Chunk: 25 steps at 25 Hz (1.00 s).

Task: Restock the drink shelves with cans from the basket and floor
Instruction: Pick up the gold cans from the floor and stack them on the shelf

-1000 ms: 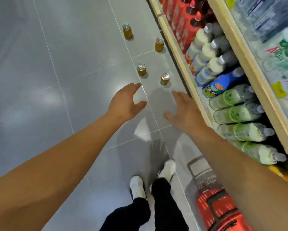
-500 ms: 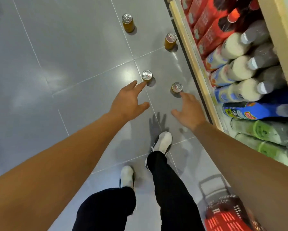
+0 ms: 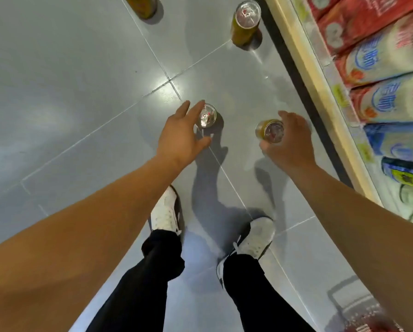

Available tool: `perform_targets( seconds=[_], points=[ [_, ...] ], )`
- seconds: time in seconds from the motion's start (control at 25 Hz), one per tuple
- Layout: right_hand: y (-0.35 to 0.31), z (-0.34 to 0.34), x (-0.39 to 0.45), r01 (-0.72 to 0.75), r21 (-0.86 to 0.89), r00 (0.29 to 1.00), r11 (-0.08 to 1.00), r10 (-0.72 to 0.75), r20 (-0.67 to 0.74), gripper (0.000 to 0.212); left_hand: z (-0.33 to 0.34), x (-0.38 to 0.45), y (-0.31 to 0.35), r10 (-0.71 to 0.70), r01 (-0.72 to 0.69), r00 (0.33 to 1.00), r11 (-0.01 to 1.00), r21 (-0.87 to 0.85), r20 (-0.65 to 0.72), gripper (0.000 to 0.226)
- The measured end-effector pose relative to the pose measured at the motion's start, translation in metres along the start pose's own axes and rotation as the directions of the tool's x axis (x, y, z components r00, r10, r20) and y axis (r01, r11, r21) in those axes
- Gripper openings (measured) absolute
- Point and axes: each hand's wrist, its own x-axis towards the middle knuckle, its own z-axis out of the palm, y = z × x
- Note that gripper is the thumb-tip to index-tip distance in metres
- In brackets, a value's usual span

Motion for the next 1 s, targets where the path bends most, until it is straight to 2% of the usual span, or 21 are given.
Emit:
perform_targets(
  seconds=[0.16,0.28,0.48,0.64,0.8,1.0],
  points=[
    [0.032,0.045,0.027,-0.049,0.098,0.999,0.994,0.050,-0.009,0.078,0.046,0.039,-0.019,0.022,-0.023,1.000,0.999,-0.044,-0.020,0.088],
    [0.043,0.067,0.032,-0.012,0.127,0.998,0.992,0.019,-0.056,0.075,0.068,0.056,-0.031,0.015,-0.019,0.999,0.995,-0.097,-0.045,0.089],
    [0.045,0.051,0.021,-0.010,0.163,0.996,0.987,0.025,-0.089,0.068,0.062,0.058,-0.020,0.021,-0.030,0.997,0.989,-0.141,-0.070,0.080],
    [0.014,-0.009,-0.035,-0.029,0.186,0.995,0.982,0.046,-0.085,0.072,0.006,0.014,0.014,0.002,0.009,0.999,0.979,-0.204,0.053,0.079],
    [-0.041,-0.091,-0.122,-0.038,0.216,0.991,0.976,0.064,-0.116,0.076,-0.090,-0.071,0.056,0.119,-0.087,0.986,0.964,-0.252,0.115,0.082],
    [-0.122,-0.179,-0.255,-0.082,0.272,0.984,0.959,0.121,-0.128,0.075,-0.216,-0.197,0.098,0.177,-0.133,0.973,0.954,-0.267,0.149,0.083]
  ],
)
